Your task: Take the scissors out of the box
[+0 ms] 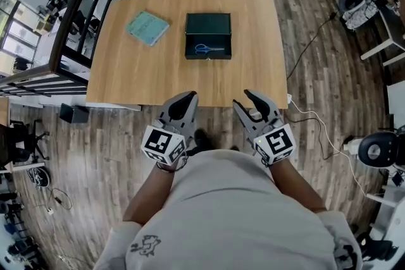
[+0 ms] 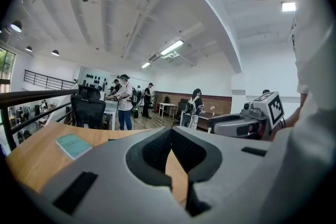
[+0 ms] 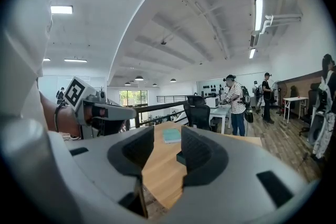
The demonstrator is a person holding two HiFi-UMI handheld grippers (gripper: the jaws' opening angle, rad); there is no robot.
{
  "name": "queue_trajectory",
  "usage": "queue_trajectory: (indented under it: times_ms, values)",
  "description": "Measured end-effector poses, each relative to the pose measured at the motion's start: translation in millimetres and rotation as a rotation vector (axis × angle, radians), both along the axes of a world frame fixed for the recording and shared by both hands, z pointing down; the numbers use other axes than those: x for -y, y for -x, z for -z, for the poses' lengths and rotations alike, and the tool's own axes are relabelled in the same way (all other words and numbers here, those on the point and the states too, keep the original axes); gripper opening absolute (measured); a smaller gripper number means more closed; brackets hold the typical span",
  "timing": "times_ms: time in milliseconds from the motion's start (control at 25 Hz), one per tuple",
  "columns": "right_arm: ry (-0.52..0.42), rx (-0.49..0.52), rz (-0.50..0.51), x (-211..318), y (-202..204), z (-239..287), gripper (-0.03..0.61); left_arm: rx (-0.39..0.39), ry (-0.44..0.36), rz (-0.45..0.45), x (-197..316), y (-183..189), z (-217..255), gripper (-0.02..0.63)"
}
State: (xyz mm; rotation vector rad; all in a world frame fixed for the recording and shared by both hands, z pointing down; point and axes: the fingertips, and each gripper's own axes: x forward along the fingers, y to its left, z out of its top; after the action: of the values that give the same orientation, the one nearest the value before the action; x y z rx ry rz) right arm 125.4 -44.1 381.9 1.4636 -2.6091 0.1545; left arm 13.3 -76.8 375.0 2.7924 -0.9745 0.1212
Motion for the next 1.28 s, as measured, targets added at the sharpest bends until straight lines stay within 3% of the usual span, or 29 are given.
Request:
queue_trajectory:
  times_ms: [560,1280]
  values:
    - [0.008,-0.026,0.087,71,115,1,0.169,0.003,0.016,0.006,58,92,-6,0.005]
    - [0.105,-0.085,0.222,154,120,-37,0.164,0.002,0.121,0.112,117,102,-44,0.005]
